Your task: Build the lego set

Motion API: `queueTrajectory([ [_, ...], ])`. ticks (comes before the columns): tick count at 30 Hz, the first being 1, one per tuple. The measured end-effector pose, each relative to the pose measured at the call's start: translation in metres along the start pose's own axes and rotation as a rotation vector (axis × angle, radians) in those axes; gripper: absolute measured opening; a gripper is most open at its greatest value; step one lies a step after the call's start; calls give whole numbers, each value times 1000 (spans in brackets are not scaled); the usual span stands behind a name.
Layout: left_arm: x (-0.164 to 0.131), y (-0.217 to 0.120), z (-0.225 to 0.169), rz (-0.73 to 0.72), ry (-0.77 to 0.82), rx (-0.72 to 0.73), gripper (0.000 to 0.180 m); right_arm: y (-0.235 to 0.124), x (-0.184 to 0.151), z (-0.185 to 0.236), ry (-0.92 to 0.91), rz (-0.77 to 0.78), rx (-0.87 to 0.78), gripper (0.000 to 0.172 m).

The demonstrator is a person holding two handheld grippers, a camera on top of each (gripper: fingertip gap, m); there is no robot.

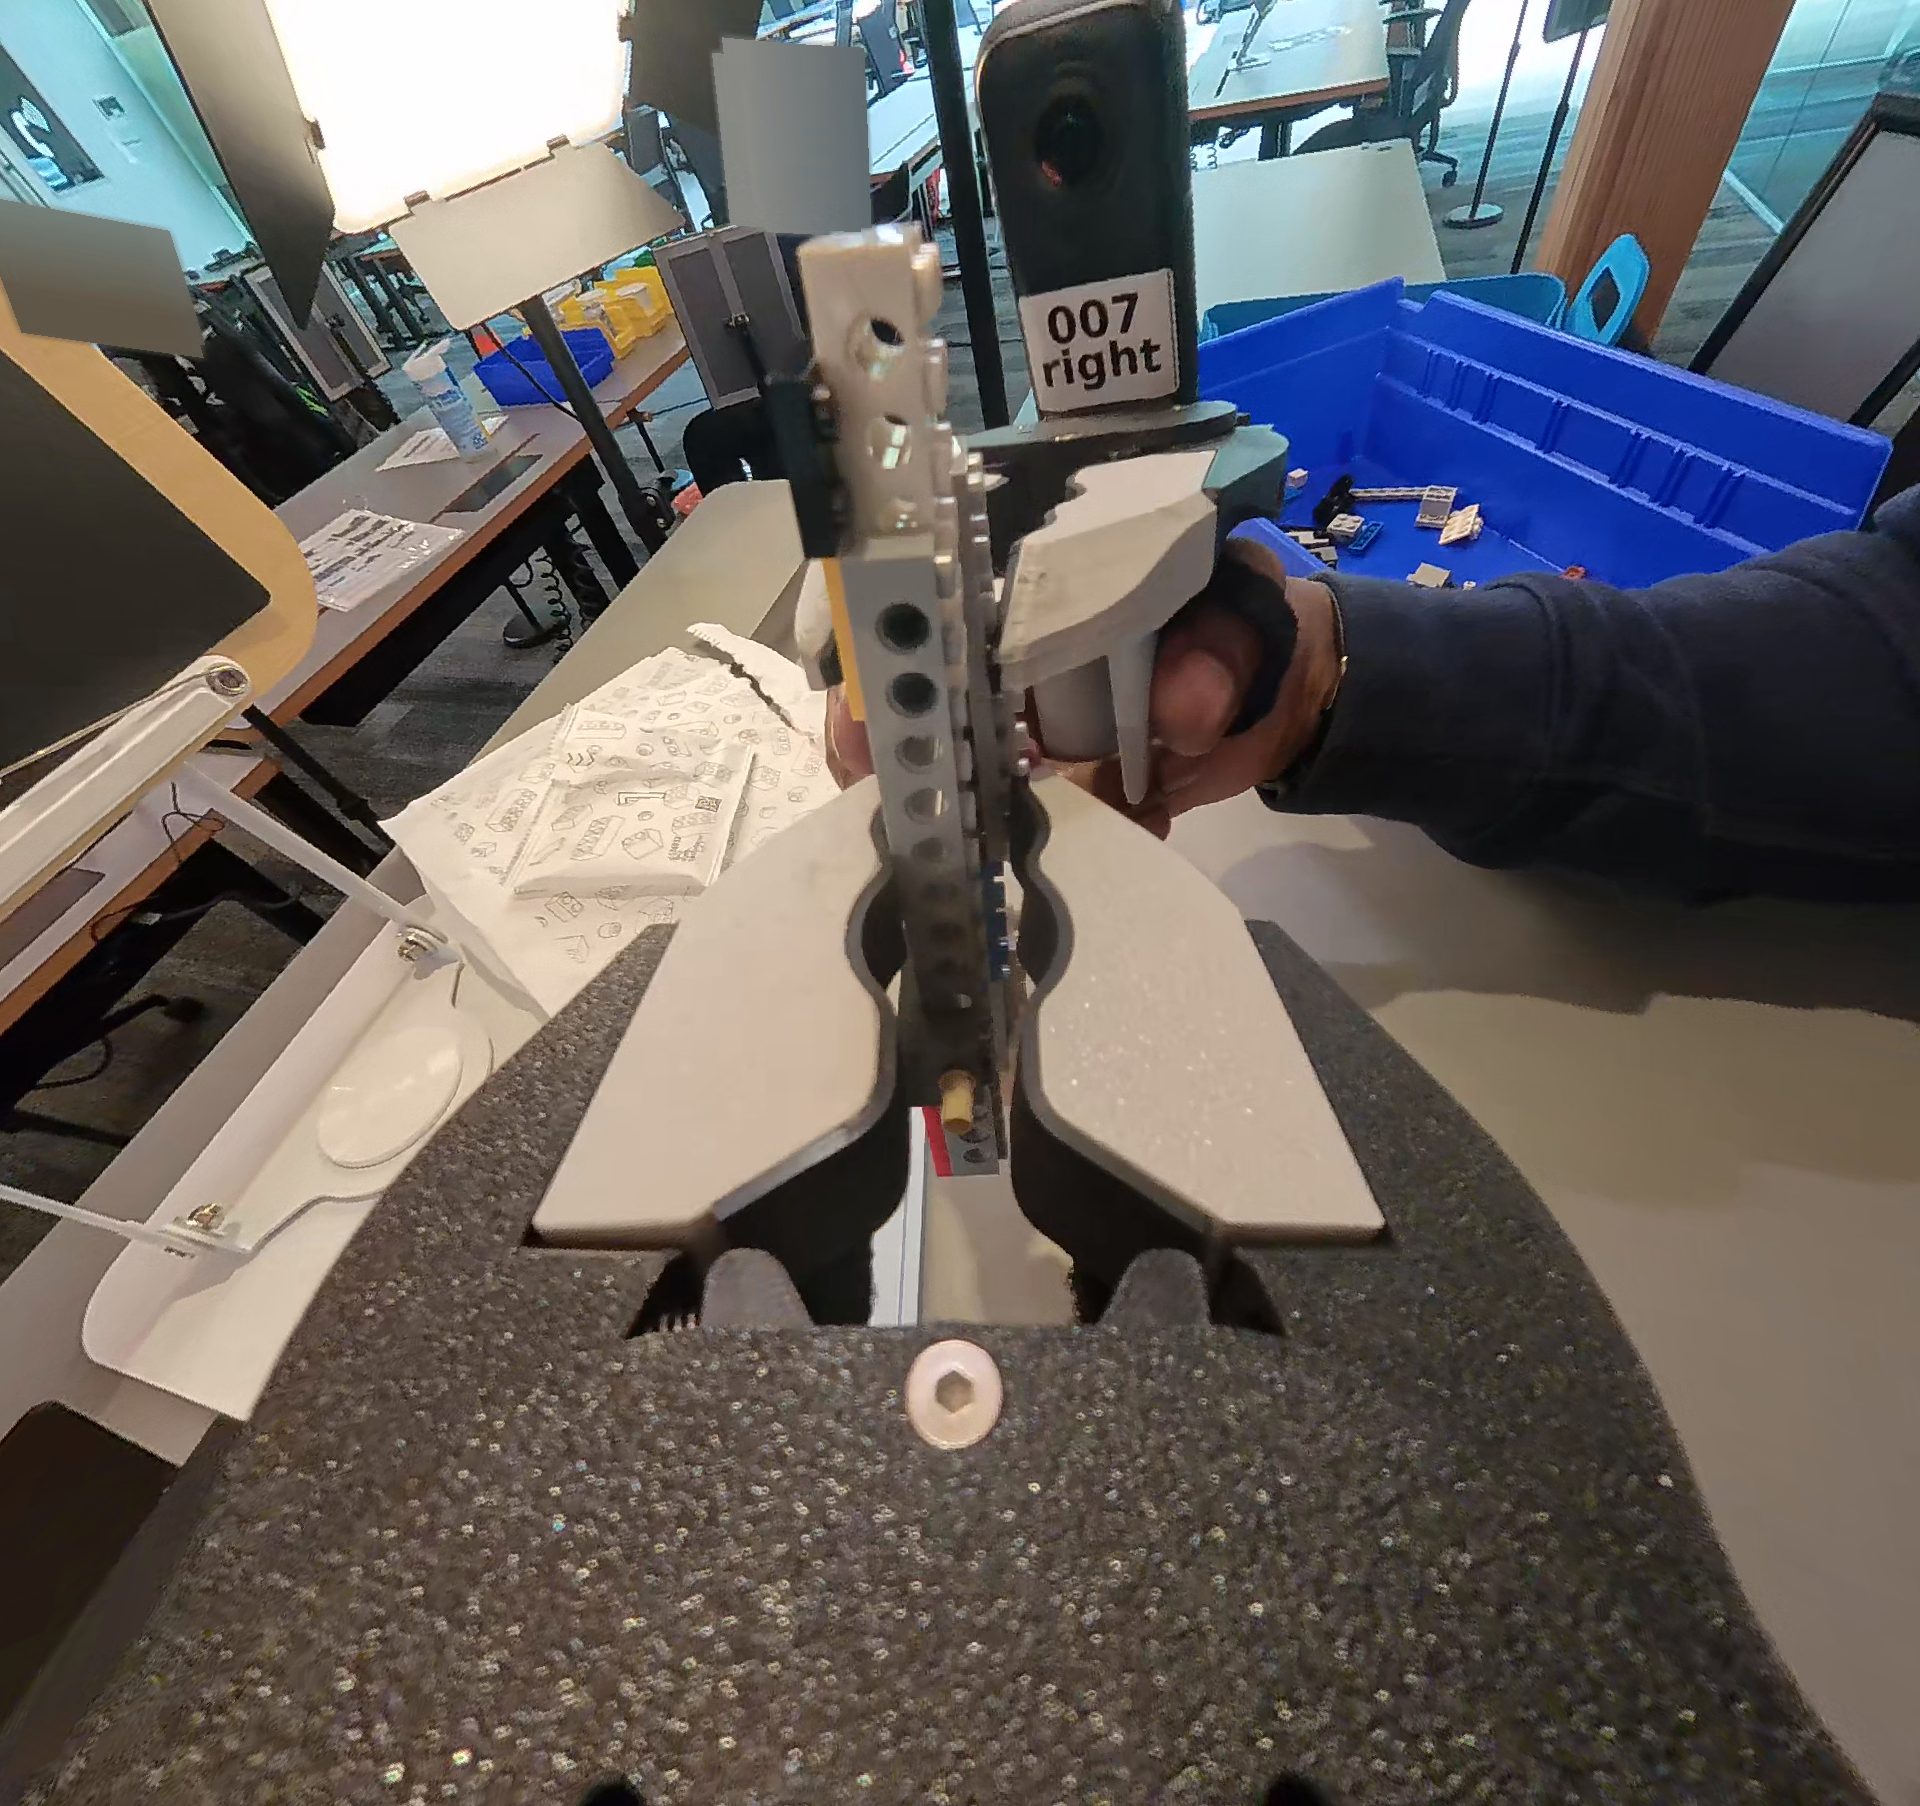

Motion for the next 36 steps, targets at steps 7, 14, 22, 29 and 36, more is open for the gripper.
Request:
queueTrajectory([
  [7, -1, 1, -1, -1, -6, -13, 18, -1, 0, -1, 0, 8, 15, 24],
  [14, -1, 1, -1, -7, -13, -24, 18, -1, -1, -2, 5, 3, 24, 24],
  [22, -3, 2, 2, -24, -47, -35, 18, -1, -2, -4, 55, -8, 22, 24],
  [29, -17, -3, 25, -152, -328, -49, 18, 3, -4, -14, 166, -18, -102, 40],
  [36, -46, -12, 58, -494, -821, -181, 18, 8, -11, -22, 279, 69, -209, 37],
])
Point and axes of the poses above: each gripper's, where its closed fingertips meet, y out along the fingers, x out of its top, z = x × y across the jaws, the point moved 10 cm from there along -y, back along the fingers
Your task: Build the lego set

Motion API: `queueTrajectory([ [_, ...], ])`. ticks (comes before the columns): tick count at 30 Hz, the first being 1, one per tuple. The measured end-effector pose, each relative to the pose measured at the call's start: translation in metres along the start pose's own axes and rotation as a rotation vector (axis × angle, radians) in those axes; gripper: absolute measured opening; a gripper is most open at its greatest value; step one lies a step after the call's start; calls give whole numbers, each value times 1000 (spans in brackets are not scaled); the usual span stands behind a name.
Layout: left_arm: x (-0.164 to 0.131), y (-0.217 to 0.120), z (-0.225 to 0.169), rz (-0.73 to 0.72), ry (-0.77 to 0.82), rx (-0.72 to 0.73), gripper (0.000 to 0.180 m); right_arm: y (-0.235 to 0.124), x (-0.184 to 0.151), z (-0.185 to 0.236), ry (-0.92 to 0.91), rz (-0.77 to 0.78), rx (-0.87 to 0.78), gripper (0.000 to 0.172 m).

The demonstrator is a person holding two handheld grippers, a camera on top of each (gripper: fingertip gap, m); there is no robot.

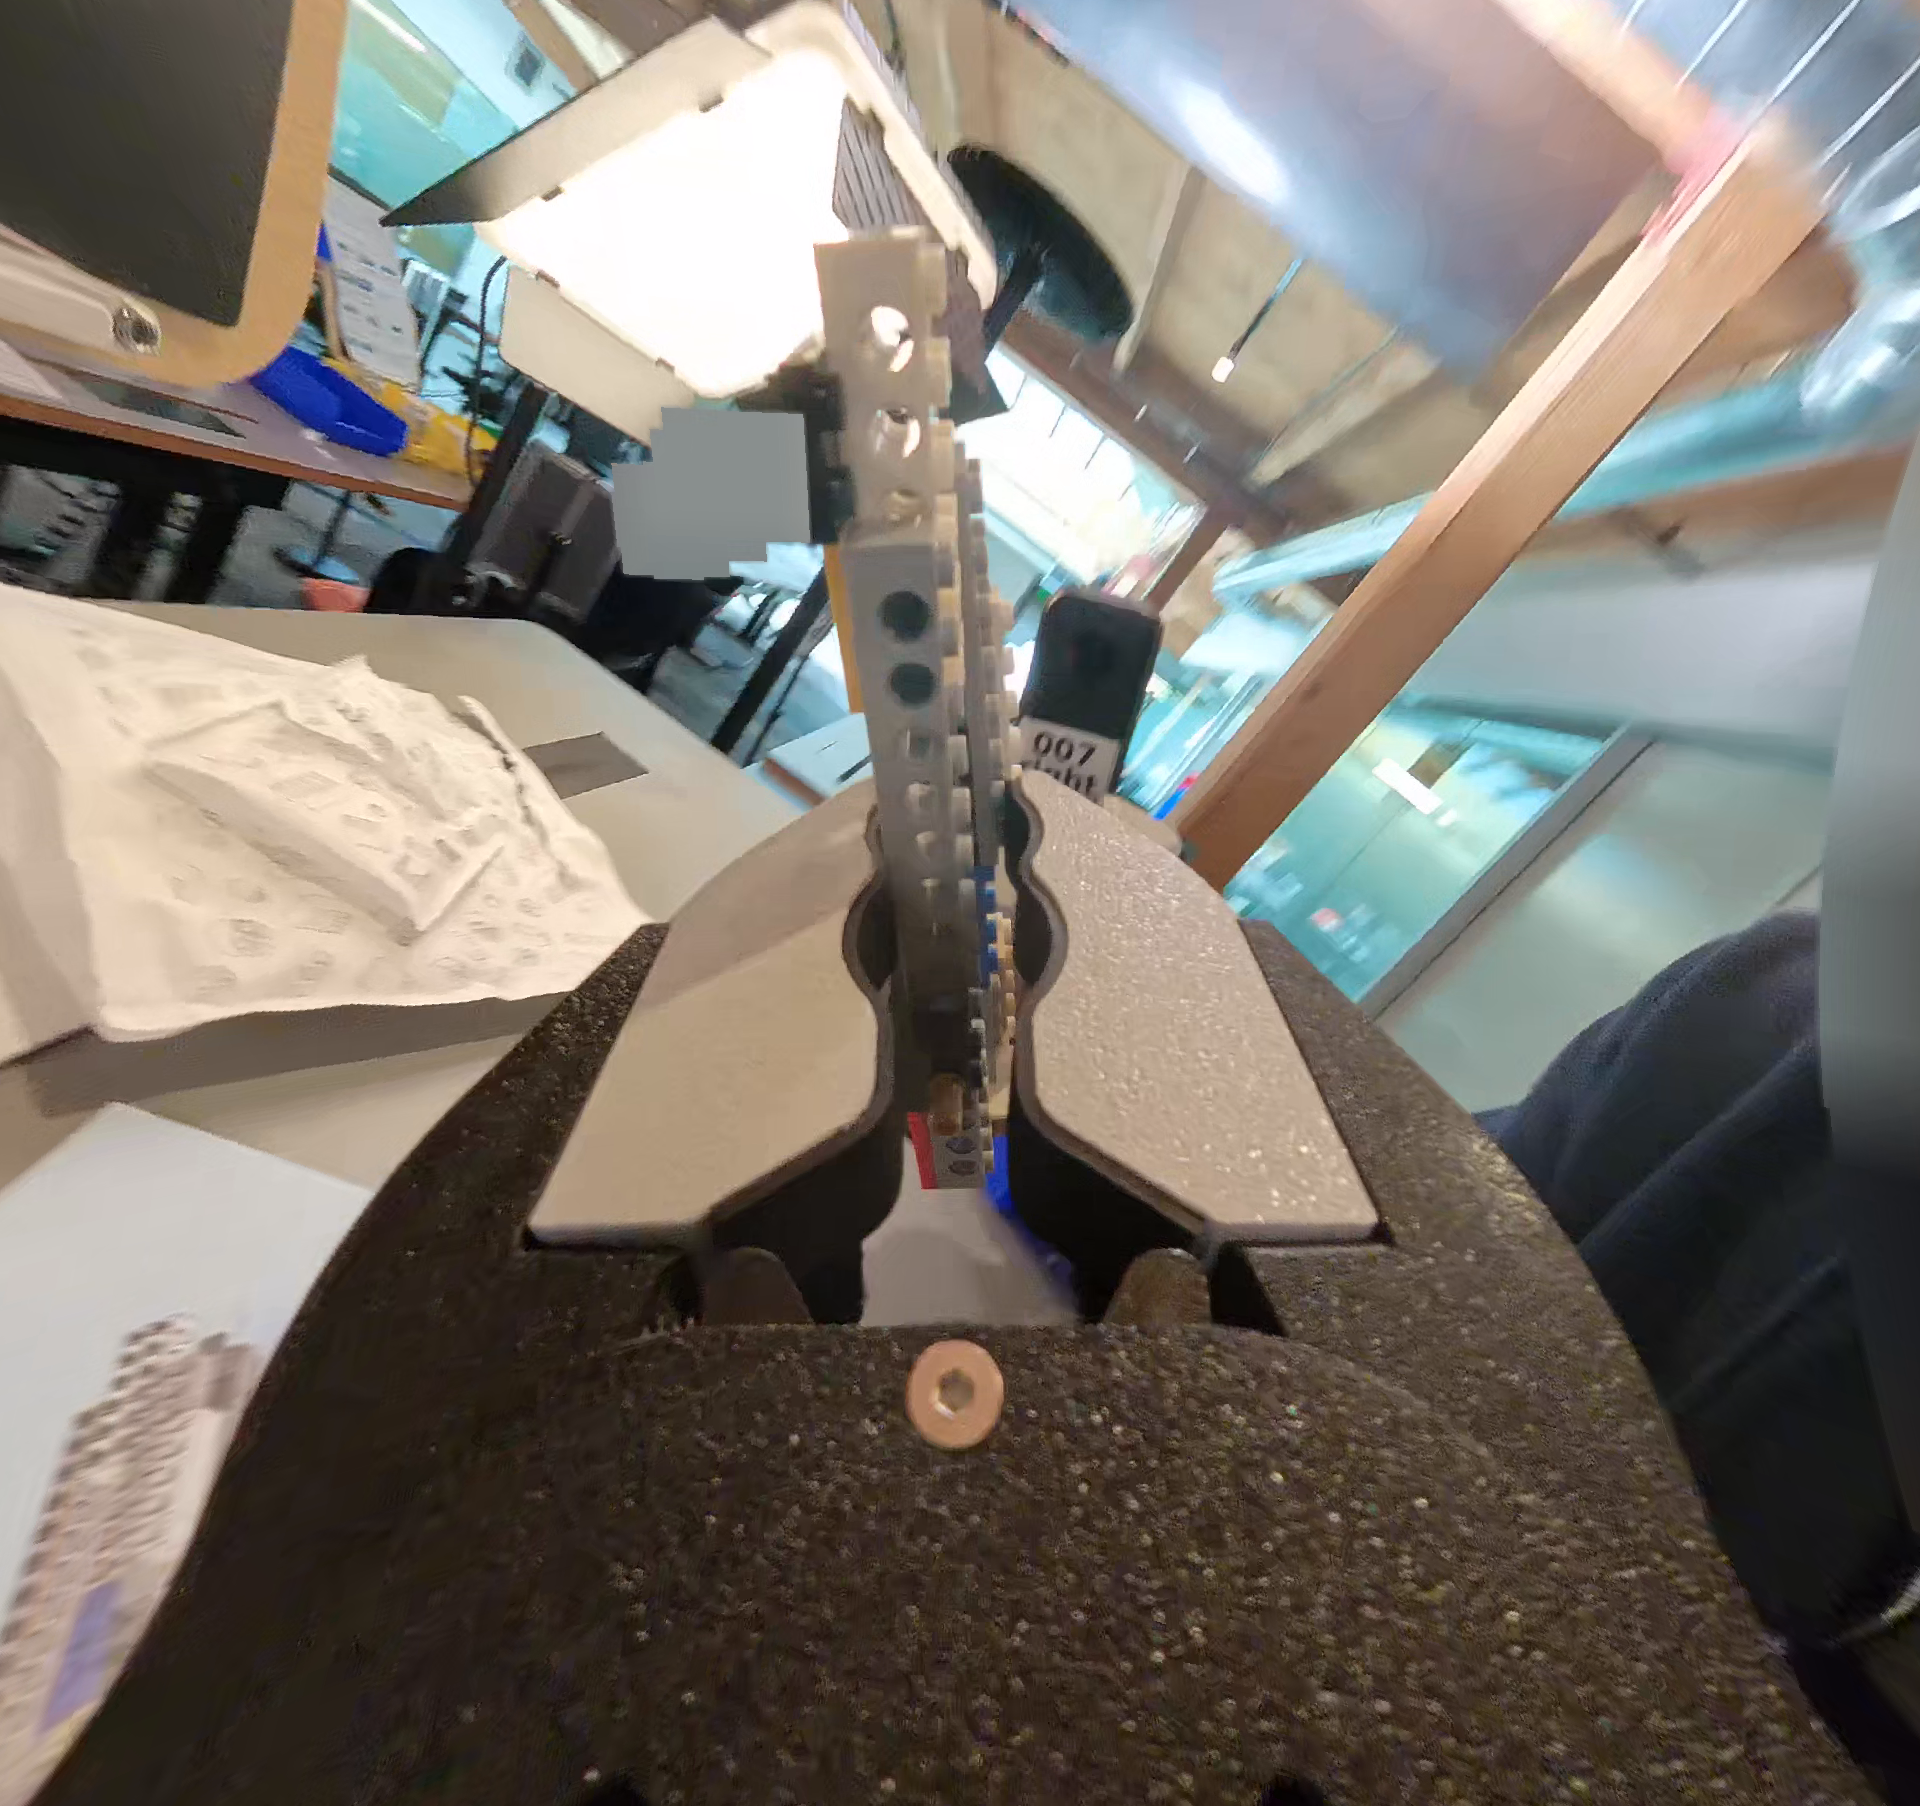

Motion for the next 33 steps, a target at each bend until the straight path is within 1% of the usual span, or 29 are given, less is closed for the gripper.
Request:
queueTrajectory([
  [3, -2, -6, 14, -111, -192, -73, 17, 1, 1, 1, 28, 17, -2, 37],
  [5, -4, -7, 20, -180, -284, -115, 17, 3, 1, 1, 56, 23, -3, 37],
  [7, -6, -7, 23, -241, -343, -156, 17, 4, 1, 1, 77, 26, -12, 37],
  [10, -8, -6, 24, -312, -387, -213, 17, 8, 1, 3, 90, 20, -18, 38],
  [13, -9, -4, 22, -355, -382, -257, 17, 11, 2, 7, 102, 7, -6, 39],
  [22, -9, 1, 10, -320, -272, -273, 17, 10, 10, 16, 63, 10, -6, 40],
  [24, -9, 2, 8, -318, -268, -273, 17, 8, 13, 18, 53, 7, -8, 40],
  [33, -10, 5, -1, -327, -218, -350, 17, 5, 19, 24, 28, -7, 2, 39],
])
Point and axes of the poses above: each gripper's, where its closed fingertips meet, y out along the fingers, x out of its top, z = x × y across the jaws, the point moved 10 cm from there along -y, back along the fingers
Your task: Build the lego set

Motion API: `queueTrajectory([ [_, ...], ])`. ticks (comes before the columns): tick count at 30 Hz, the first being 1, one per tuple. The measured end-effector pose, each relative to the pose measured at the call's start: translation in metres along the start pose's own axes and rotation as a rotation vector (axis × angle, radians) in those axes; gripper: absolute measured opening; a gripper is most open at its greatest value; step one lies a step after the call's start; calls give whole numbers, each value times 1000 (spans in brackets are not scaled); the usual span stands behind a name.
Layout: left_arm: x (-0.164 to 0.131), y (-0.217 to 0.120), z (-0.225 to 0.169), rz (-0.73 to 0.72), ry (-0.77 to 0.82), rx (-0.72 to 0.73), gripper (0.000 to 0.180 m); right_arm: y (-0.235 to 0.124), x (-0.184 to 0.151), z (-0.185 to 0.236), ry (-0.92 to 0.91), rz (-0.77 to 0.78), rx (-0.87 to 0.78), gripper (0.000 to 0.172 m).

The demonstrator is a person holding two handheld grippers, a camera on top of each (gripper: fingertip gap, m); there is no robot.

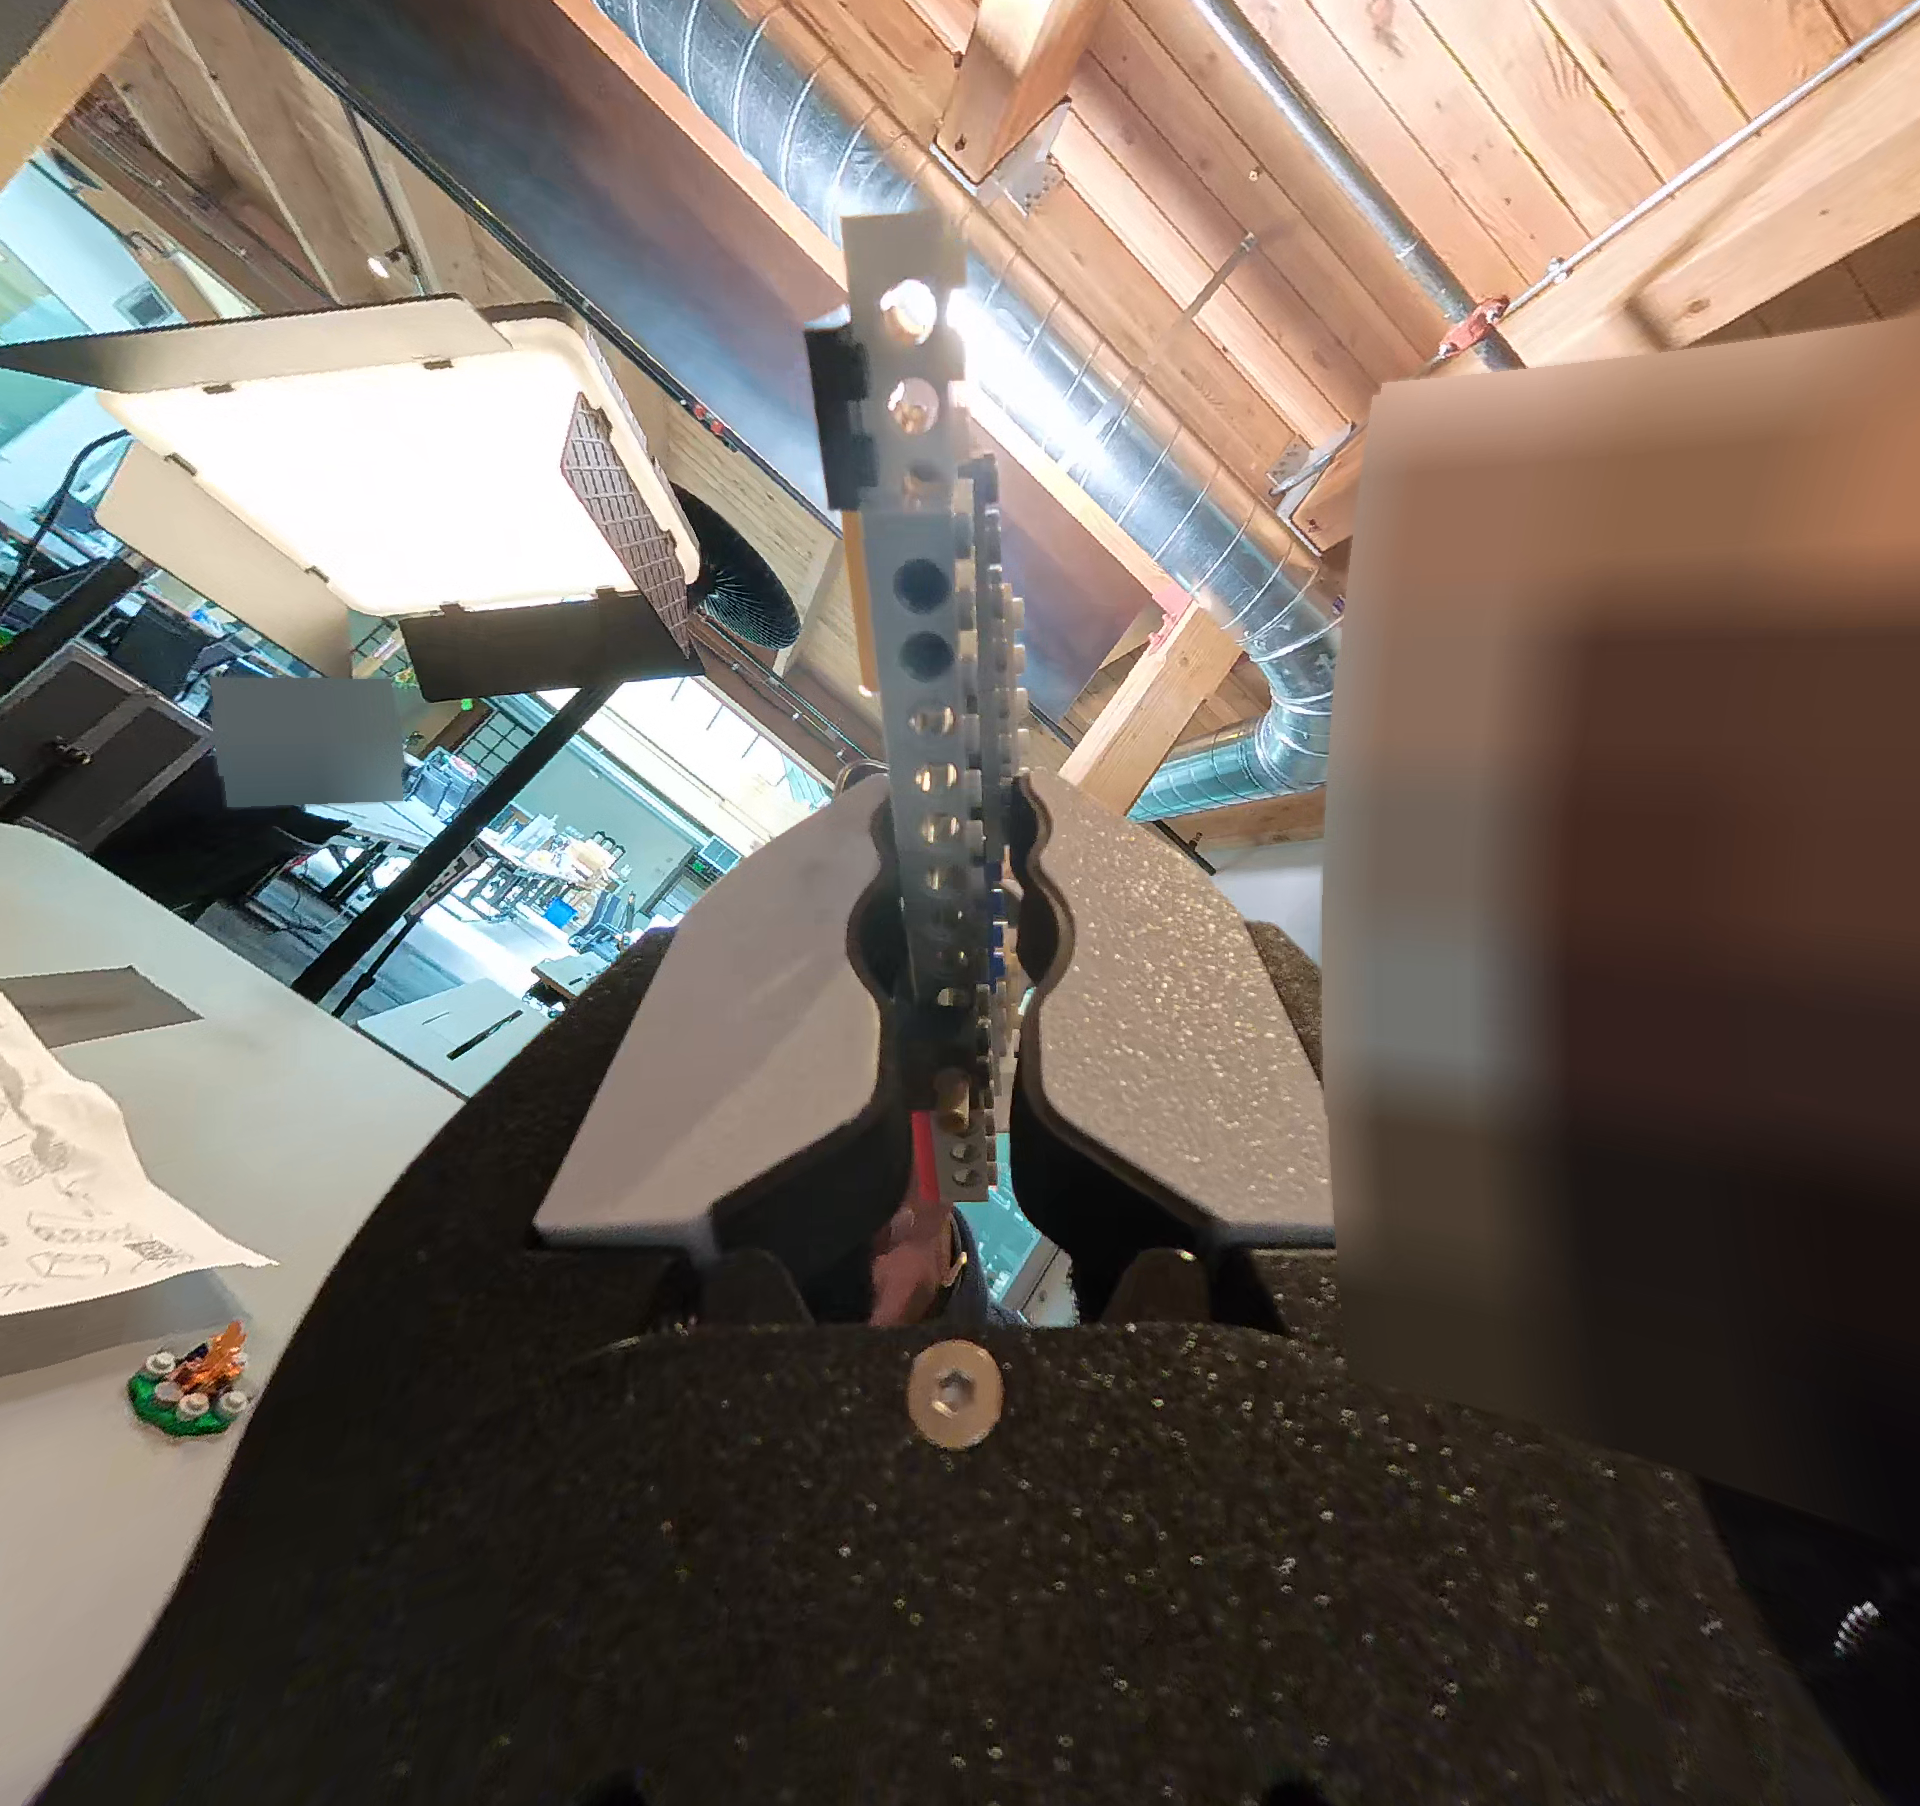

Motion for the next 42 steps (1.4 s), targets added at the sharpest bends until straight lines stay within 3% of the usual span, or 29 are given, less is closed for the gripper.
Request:
queueTrajectory([
  [5, -1, 3, -3, 9, 13, -14, 17, 0, 2, 4, -19, 5, 13, 39],
  [11, 0, 3, -5, 38, 86, 66, 17, -1, 5, 9, -64, 74, -21, 38],
  [20, -7, 19, -20, 237, 384, 230, 18, 3, -6, 2, -82, 263, -89, 28],
  [29, -7, 30, -32, 344, 530, 451, 22, 0, -17, -19, 146, 90, 110, 22],
  [37, 8, 23, -37, 253, 481, 432, 31, -5, -16, -24, 244, 71, 193, 22],
  [42, 21, 16, -39, 232, 441, 441, 45, -2, -21, -25, 252, 153, 160, 22],
])
Point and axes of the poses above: each gripper's, where its closed fingertips meet, y out along the fingers, x out of its top, z = x × y across the jaws, the point moved 10 cm from there along -y, back along the fingers
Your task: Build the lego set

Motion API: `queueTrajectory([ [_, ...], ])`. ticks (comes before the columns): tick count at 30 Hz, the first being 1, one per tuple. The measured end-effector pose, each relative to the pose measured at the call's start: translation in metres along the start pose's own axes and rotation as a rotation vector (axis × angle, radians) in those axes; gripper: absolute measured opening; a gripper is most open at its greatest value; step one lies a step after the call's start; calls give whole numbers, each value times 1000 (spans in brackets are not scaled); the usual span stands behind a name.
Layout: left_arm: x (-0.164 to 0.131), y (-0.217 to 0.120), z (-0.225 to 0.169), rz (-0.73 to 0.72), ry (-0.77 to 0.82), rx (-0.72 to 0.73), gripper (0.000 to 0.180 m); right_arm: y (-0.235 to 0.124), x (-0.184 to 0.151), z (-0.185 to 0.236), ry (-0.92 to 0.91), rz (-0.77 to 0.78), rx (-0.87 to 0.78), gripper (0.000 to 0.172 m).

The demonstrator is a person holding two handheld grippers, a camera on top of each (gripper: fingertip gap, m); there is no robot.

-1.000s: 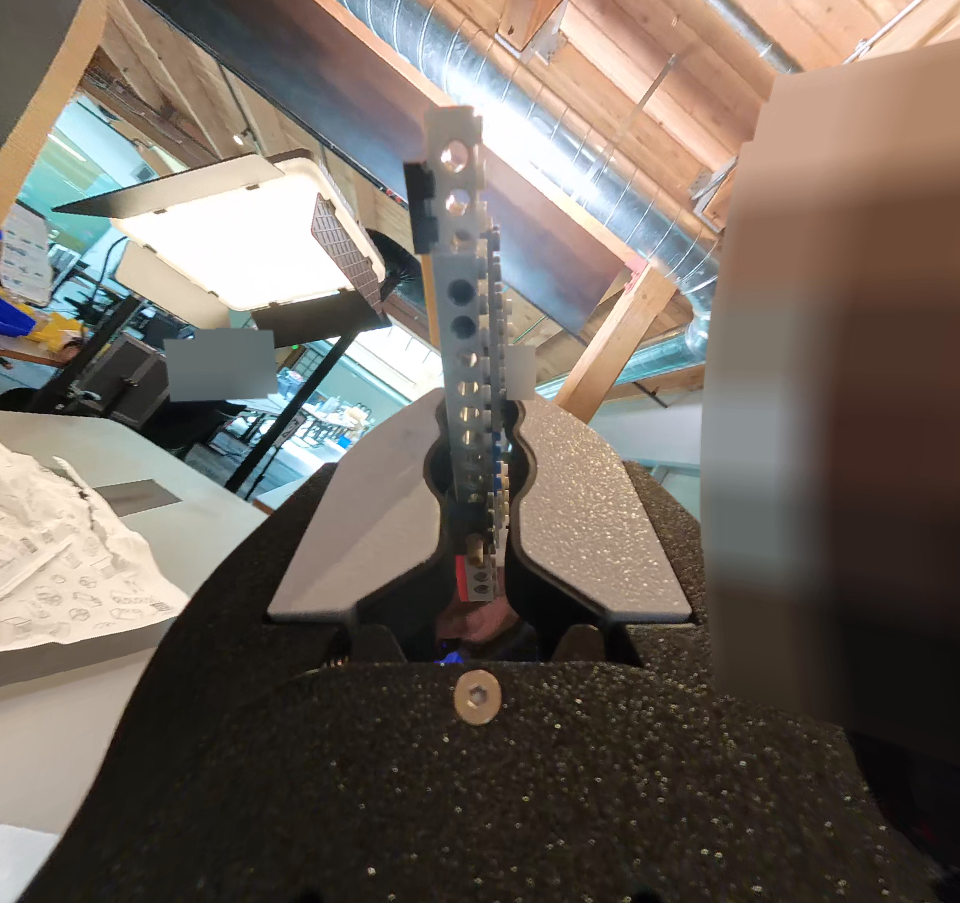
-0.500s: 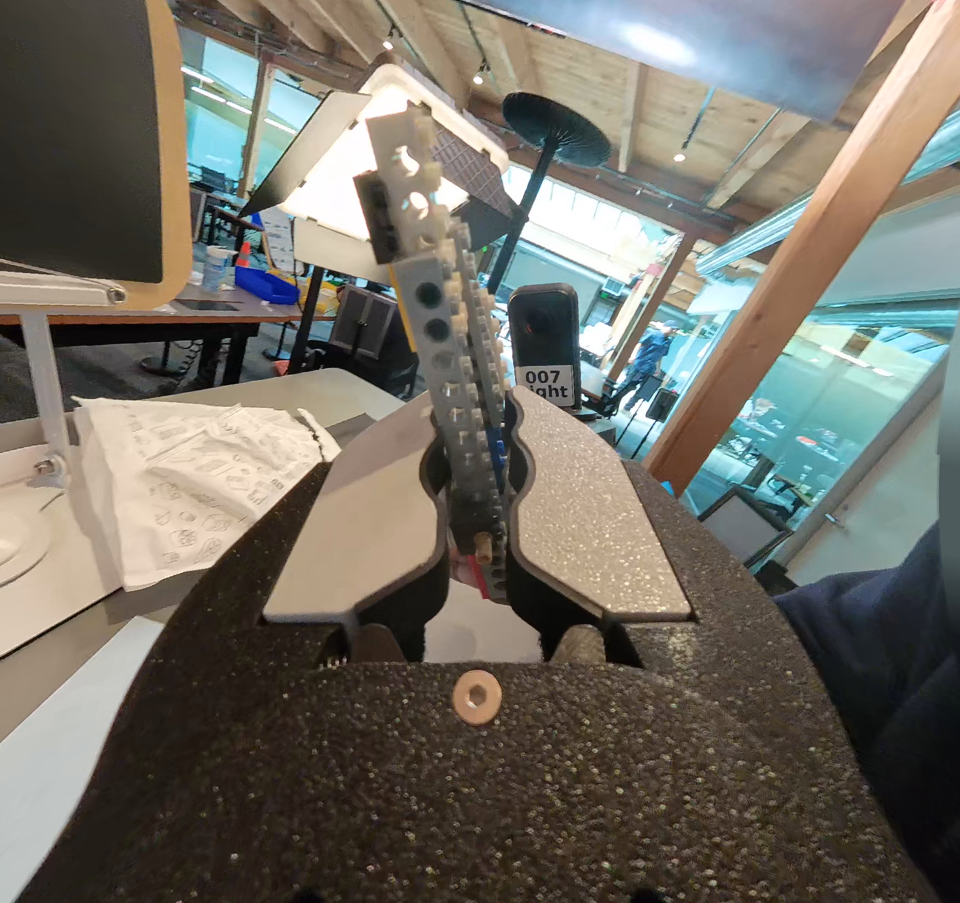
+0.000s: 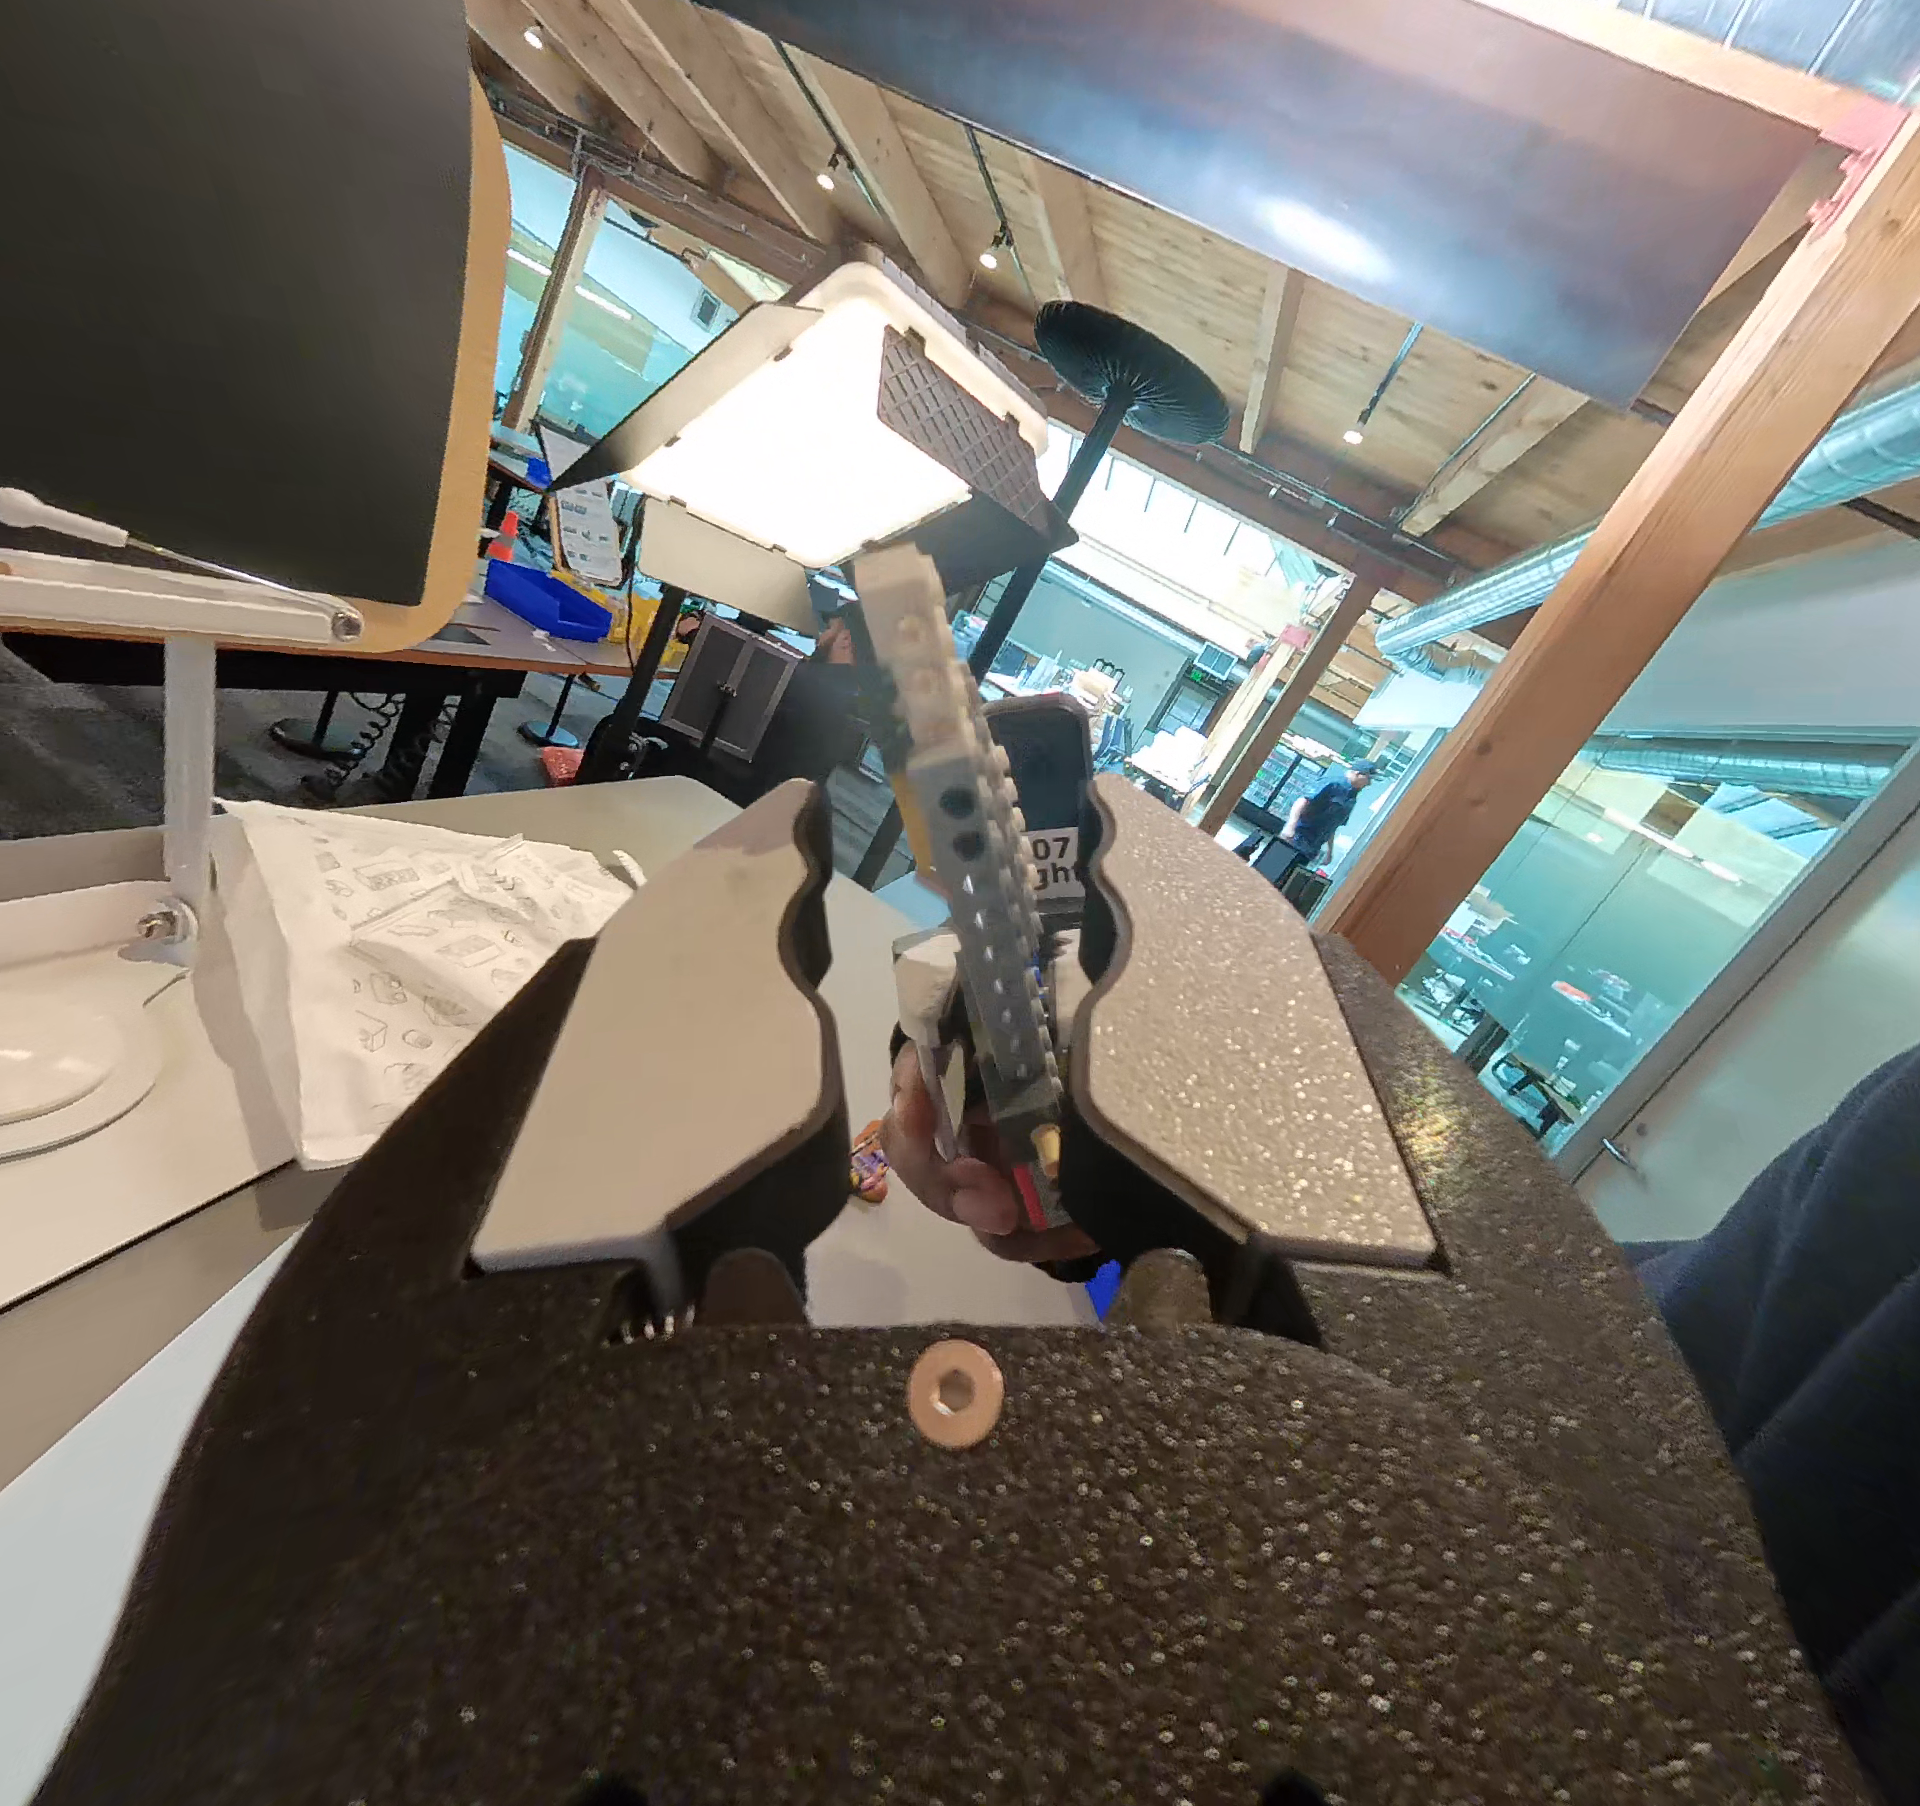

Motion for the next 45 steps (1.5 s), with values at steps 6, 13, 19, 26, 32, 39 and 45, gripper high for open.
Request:
queueTrajectory([
  [6, 4, -8, 7, 70, -13, 19, 30, 6, -3, 5, -35, 123, -65, 22],
  [13, 0, -9, 14, 48, -148, -59, 20, 2, 2, 8, -58, 109, -108, 22],
  [19, -3, -17, 28, -211, -328, -78, 19, -8, 14, 13, -101, -25, -211, 42],
  [26, -18, -35, 36, -713, -395, -72, 19, 5, 16, 19, -132, -205, -256, 53],
  [32, -23, -41, 34, -817, -328, -32, 19, 26, 2, 15, -109, -143, -265, 53],
  [39, -29, -35, 33, -810, -344, -57, 18, 38, -8, 8, -64, -105, -227, 35],
  [45, -35, -22, 30, -696, -337, -101, 18, 15, 4, 7, -51, -221, -220, 20],
])
Point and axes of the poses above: each gripper's, where its closed fingertips meet, y out along the fingers, x out of its top, z = x × y across the jaws, the point moved 10 cm from there along -y, back along the fingers
